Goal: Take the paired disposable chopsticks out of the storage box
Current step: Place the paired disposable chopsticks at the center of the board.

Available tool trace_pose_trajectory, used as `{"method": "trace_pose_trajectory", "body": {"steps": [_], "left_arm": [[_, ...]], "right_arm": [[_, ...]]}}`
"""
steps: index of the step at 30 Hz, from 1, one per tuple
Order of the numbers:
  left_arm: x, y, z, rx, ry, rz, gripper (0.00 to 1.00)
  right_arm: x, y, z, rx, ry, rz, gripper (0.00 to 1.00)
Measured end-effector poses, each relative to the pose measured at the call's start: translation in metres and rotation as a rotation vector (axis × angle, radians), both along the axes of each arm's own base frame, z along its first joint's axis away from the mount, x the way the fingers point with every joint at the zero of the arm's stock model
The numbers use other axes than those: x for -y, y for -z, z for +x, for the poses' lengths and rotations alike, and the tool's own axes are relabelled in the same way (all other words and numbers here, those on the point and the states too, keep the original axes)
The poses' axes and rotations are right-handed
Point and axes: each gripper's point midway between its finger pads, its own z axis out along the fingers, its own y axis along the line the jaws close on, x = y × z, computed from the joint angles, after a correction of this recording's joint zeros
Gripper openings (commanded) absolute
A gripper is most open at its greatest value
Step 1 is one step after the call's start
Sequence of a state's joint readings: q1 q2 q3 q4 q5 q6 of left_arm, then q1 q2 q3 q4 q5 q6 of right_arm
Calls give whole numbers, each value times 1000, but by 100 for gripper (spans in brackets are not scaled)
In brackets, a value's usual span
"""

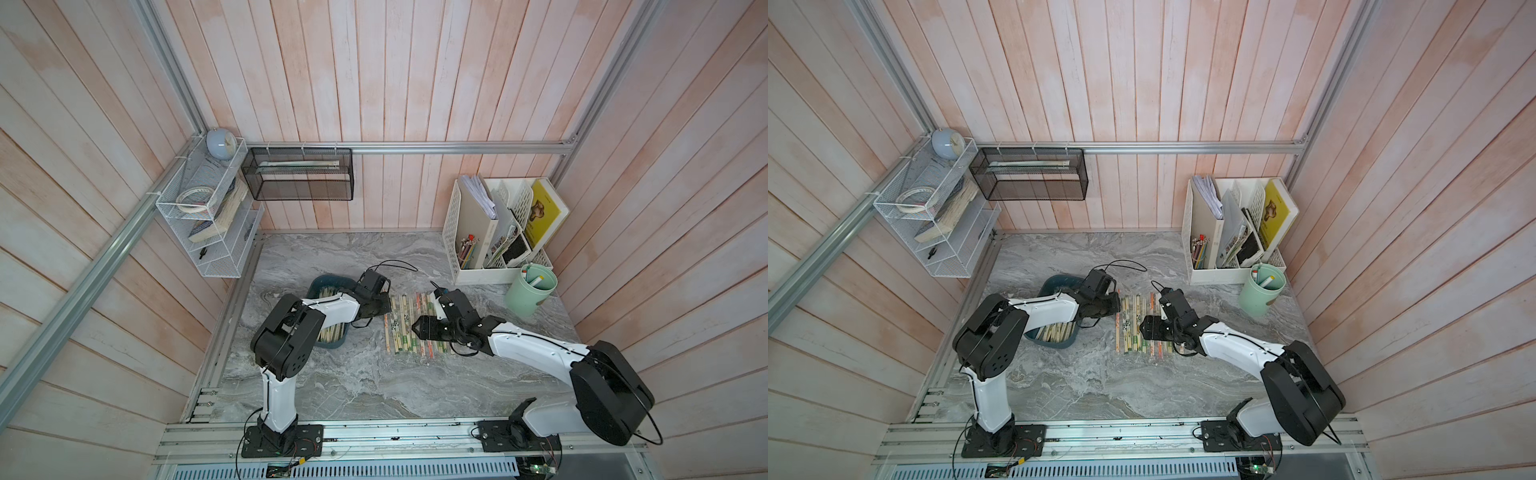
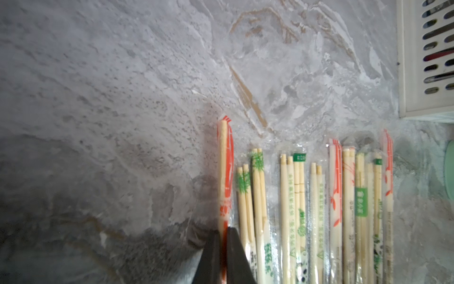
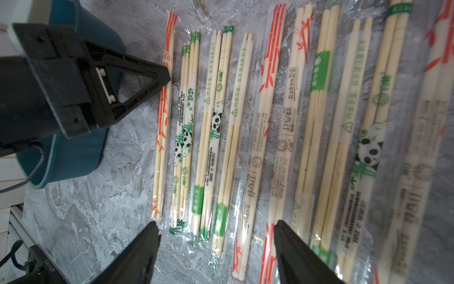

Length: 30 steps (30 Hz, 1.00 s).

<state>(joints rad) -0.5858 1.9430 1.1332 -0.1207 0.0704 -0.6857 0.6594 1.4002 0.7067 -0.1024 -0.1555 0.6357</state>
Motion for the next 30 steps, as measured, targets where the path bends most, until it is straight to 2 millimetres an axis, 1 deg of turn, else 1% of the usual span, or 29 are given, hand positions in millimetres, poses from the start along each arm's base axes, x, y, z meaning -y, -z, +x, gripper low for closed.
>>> {"method": "trace_pose_trajectory", "body": {"steps": [3,6,7,12,14,18,20,21,23,26,30], "left_arm": [[1,2,1,-1,3,-3,2],[2,1,1,0,4,-7,6],[2,2,1,-1,5,-7,10],[6,-3,4,8,9,-24,39],[8,-5,5,12,14,-28,46],[7,-7,4,12,22,-25,53],[6,-9,3,9,24,-21,54],[5,-12,2,10,24,-20,56],[3,-18,3,17,25,-21,57],[-1,-34,4,37,22,-26,59],[-13,-66,12,95,5,-29,60]], "right_arm": [[0,0,0,-1,0,0,76],[0,0,0,-2,0,-1,76],[0,0,0,-2,0,-1,76],[0,0,0,-2,0,-2,76],[0,0,-1,-2,0,-2,76],[1,1,-1,-5,0,-4,76],[1,1,-1,-6,0,-5,76],[1,1,-1,-7,0,-5,76],[1,1,-2,-8,0,-6,76],[1,1,-1,-8,0,-6,76],[-1,-4,1,-4,0,-3,76]]}}
